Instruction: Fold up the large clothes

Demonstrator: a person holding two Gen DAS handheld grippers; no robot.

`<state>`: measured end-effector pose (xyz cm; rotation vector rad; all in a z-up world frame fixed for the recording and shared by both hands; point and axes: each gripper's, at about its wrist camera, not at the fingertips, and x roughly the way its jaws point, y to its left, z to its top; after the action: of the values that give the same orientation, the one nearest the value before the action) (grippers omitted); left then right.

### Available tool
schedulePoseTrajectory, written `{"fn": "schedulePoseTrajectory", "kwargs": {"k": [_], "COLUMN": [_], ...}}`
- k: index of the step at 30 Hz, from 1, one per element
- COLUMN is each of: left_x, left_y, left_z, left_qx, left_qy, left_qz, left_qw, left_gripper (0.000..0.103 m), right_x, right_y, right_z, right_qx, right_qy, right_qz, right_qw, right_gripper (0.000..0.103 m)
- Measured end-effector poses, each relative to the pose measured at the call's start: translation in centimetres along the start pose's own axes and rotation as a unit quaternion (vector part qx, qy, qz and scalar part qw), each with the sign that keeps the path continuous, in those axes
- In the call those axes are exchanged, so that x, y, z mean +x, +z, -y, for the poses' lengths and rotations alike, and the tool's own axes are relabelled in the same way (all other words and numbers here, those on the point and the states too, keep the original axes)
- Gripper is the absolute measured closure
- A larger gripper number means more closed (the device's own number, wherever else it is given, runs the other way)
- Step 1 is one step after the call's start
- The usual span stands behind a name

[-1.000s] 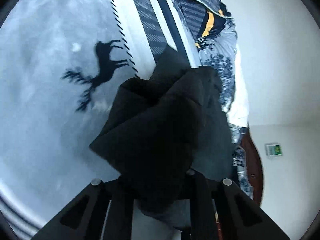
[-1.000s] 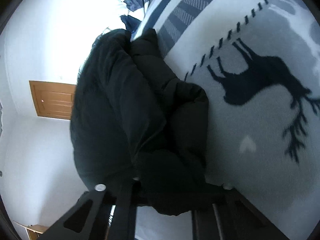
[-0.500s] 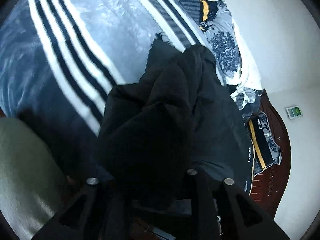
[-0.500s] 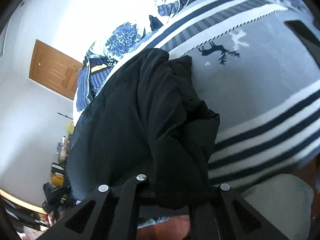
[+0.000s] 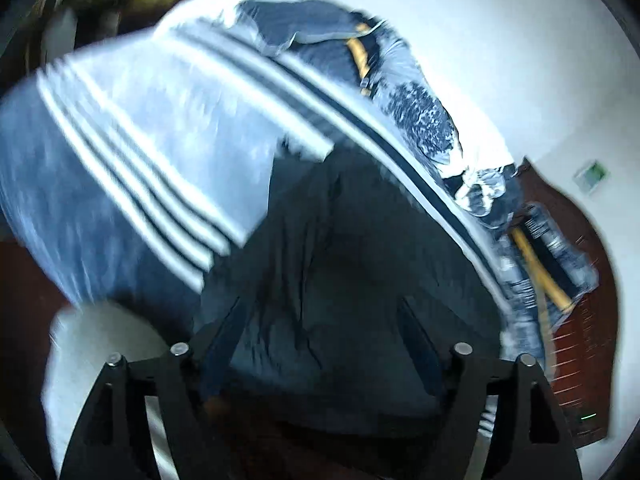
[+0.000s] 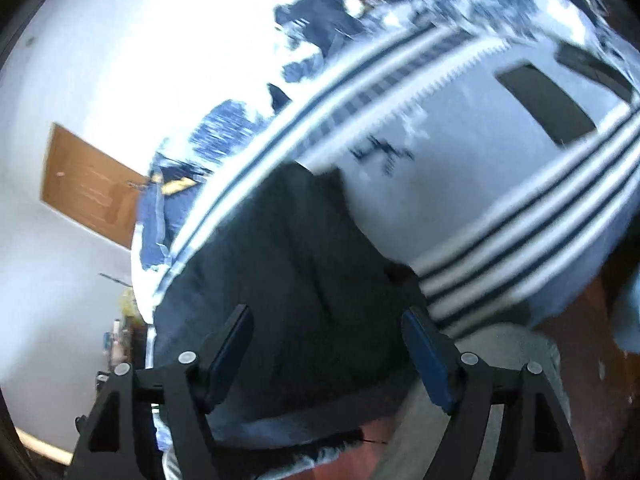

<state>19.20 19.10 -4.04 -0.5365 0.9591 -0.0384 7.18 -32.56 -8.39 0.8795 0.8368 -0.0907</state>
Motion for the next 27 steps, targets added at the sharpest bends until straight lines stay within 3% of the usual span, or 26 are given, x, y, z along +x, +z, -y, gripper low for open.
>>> {"fn": "schedulePoseTrajectory", "kwargs": {"k": [2, 5, 6, 8, 12, 15, 21, 24, 27], "left_x": [-0.4, -0.4, -0.2, 1.3, 5.6, 7.5, 14.7, 18.2, 20.8], "left_y": [0.6, 1.5, 1.7, 2.8, 5.6, 6.7, 10.3, 11.2, 11.2], "left_z": [2.1, 5.0, 5.5, 6.3, 6.6, 6.2, 4.1, 4.2, 4.1], "left_qx": [0.049, 0.136, 0.15, 0.177, 0.198, 0.209, 0.162, 0.176, 0.176], "left_qy": [0.038, 0.102, 0.112, 0.111, 0.118, 0.131, 0.096, 0.096, 0.121], "left_qz": [0.035, 0.101, 0.101, 0.074, 0.015, -0.019, -0.079, -0.108, -0.126], "left_qw": [0.9975, 0.9802, 0.9771, 0.9751, 0.973, 0.969, 0.9788, 0.9737, 0.9687], "left_gripper": [0.024, 0.024, 0.024, 0.024, 0.024, 0.024, 0.024, 0.024, 0.024], "right_x": [-1.2, -1.6, -1.4, -0.8, 2.4, 5.1, 12.6, 17.1, 21.6], "right_y": [0.7, 1.5, 1.8, 2.3, 4.3, 6.4, 11.7, 13.5, 14.2], "right_z": [-1.9, -4.7, -5.5, -6.2, -6.8, -6.8, -6.6, -6.3, -6.0], "right_qx": [-0.032, -0.072, -0.083, -0.076, -0.071, -0.093, -0.14, -0.143, -0.133], "right_qy": [0.016, 0.023, 0.032, 0.061, 0.096, 0.072, -0.009, -0.022, -0.012], "right_qz": [0.02, 0.047, 0.054, 0.049, -0.003, -0.029, -0.098, -0.137, -0.177], "right_qw": [0.999, 0.996, 0.995, 0.994, 0.993, 0.993, 0.985, 0.98, 0.975], "right_gripper": [0.024, 0.024, 0.024, 0.024, 0.024, 0.024, 0.024, 0.024, 0.033]}}
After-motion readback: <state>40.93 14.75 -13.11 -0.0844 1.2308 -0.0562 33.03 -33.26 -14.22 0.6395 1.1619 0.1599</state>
